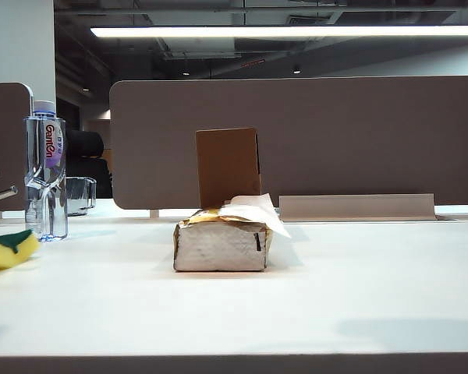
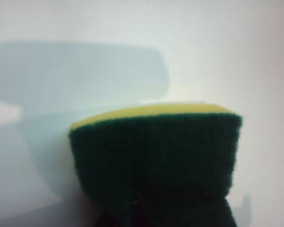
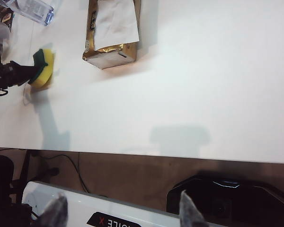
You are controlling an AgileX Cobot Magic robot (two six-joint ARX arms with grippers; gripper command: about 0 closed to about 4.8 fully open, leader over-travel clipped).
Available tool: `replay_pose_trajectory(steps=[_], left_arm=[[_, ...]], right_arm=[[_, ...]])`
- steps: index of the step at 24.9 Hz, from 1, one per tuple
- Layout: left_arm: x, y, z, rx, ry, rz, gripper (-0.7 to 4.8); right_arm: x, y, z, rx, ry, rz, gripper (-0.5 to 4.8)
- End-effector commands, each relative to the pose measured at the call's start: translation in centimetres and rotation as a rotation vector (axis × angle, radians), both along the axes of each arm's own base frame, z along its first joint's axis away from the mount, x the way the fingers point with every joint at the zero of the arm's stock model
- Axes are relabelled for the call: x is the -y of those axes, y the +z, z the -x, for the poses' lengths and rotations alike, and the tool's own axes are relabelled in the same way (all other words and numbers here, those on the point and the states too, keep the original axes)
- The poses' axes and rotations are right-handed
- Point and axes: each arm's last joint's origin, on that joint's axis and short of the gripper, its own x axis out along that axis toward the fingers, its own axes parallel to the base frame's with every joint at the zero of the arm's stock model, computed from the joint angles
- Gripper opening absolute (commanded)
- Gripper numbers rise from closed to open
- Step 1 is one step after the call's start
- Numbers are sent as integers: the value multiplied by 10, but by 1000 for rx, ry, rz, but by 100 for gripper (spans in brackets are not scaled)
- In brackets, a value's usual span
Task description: Move the sponge from right to left to wipe the table, avoiding obstacles on the table, and finally reaching the bottle of mineral water.
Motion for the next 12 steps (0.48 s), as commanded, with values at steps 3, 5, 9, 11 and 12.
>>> replay_pose_trajectory(steps=[3, 5, 9, 11, 12], left_arm=[[-13, -11, -34, -35, 78, -122, -5], [-16, -8, -45, -8, 82, -131, -5], [-18, -4, -52, 10, 83, -135, -5], [-17, -4, -52, 16, 78, -124, -3], [-17, -4, -52, 14, 76, -120, 6]], right_arm=[[0, 0, 2, -15, -1, -5, 300], [0, 0, 2, -15, -1, -5, 300], [0, 0, 2, -15, -1, -6, 300], [0, 0, 2, -16, -1, -6, 300], [0, 0, 2, -16, -2, -6, 300]])
